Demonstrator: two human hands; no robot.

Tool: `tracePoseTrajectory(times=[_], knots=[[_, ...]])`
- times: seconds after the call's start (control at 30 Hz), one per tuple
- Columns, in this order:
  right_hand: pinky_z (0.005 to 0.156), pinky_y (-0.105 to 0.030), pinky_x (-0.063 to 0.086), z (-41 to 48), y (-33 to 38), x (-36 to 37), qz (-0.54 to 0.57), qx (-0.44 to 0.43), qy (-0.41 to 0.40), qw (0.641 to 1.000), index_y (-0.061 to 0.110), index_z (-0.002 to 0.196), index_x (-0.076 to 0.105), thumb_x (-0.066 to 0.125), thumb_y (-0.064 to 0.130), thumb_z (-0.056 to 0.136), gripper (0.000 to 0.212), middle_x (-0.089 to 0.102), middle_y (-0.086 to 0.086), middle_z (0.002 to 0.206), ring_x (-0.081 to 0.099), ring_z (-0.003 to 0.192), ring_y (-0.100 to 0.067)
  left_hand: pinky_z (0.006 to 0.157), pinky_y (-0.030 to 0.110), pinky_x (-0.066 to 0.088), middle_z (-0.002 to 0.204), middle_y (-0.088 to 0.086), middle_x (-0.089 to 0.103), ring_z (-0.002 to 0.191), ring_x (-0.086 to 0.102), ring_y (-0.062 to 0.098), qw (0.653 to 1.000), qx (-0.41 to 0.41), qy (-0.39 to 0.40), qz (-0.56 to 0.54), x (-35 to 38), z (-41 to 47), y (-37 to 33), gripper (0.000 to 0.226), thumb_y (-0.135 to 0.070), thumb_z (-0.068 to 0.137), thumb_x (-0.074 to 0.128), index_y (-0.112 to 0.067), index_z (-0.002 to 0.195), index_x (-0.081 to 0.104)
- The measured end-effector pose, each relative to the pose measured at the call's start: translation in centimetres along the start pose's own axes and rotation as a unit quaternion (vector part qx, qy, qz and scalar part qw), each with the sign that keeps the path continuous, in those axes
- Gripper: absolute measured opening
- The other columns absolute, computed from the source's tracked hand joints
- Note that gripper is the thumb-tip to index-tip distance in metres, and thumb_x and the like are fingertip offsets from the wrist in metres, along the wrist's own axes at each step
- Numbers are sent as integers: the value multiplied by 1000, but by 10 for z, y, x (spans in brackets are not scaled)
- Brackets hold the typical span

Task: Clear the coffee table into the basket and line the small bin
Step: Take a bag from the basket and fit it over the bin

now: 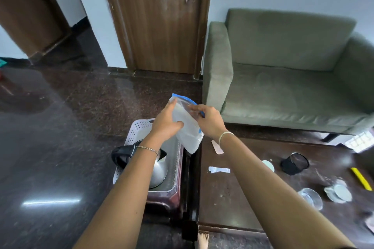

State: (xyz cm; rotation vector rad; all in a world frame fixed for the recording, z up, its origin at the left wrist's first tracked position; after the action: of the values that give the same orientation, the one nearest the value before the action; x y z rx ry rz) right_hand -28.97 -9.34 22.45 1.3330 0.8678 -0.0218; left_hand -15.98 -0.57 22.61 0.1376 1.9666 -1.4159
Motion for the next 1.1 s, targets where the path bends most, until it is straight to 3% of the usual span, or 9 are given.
tracePoseTrajectory(times=[0.1,0.23,0.33,0.43,0.53,0.7,0.77,0.9,1.1], knots=[[80,-16,44,-16,9,-10,-9,-2,-21,1000,26,117,69,56,21,95,26,69,9,117,63,101,-9,65,29,48,136,16,52,66,54,13,999,23,9,-20,-3,-16,-7,88,-8,80,61,-33,152,19],[79,-22,46,-32,17,-19,-36,13,-46,998,29,117,68,57,23,91,29,69,9,115,63,101,-13,62,27,46,86,1,58,59,50,14,997,35,13,-63,-6,-34,-13,90,-6,79,63,-33,152,20],[83,-27,52,-42,21,-20,-51,27,-35,998,31,119,66,66,31,83,36,68,9,117,64,101,-13,56,20,49,70,-1,56,56,54,11,995,29,20,-96,-7,-42,-17,89,-6,79,61,-39,151,20],[85,-29,52,-48,23,-18,-82,26,-35,996,29,120,66,74,34,77,44,67,8,118,63,103,-13,55,13,50,69,0,60,54,57,8,991,30,24,-126,-8,-47,-20,84,-7,82,59,-41,149,22],[85,-28,52,-51,21,-19,-81,34,-51,995,25,118,67,78,32,75,44,68,8,115,64,102,-14,63,21,55,79,-23,52,57,60,8,987,40,28,-153,-9,-50,-23,78,-7,82,56,-40,148,28],[82,-30,54,-55,18,-26,-62,50,-115,990,19,110,69,80,25,74,37,70,5,104,66,92,-17,59,21,52,132,-20,51,58,60,5,981,57,35,-181,-4,-55,-29,75,-4,80,51,-39,145,35],[77,-25,52,-56,16,-29,-53,47,-119,990,20,103,70,78,20,77,27,70,6,97,65,86,-15,59,20,52,117,-12,62,59,61,4,980,48,27,-192,-1,-56,-31,74,-5,79,50,-41,143,38],[70,-22,47,-57,12,-32,-34,11,-98,995,19,90,70,66,11,83,12,68,7,85,65,80,-14,59,19,52,106,-31,55,60,63,5,978,39,8,-205,4,-57,-35,70,-2,82,44,-38,142,40],[71,-25,45,-59,14,-37,-76,-68,-71,992,16,96,62,58,7,89,11,61,-1,101,56,81,-14,61,19,52,99,-33,52,65,65,9,980,28,-13,-197,8,-61,-46,68,0,85,45,-35,144,38]])
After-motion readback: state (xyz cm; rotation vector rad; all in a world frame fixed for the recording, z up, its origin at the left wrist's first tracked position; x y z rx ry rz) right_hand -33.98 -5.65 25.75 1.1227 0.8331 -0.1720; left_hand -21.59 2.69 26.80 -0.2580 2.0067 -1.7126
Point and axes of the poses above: each hand's wrist, its own z-axis towards the middle knuckle, its own x-axis out of the palm, y = z × x, the point moved 5 cm from there along z, towards the middle knuckle
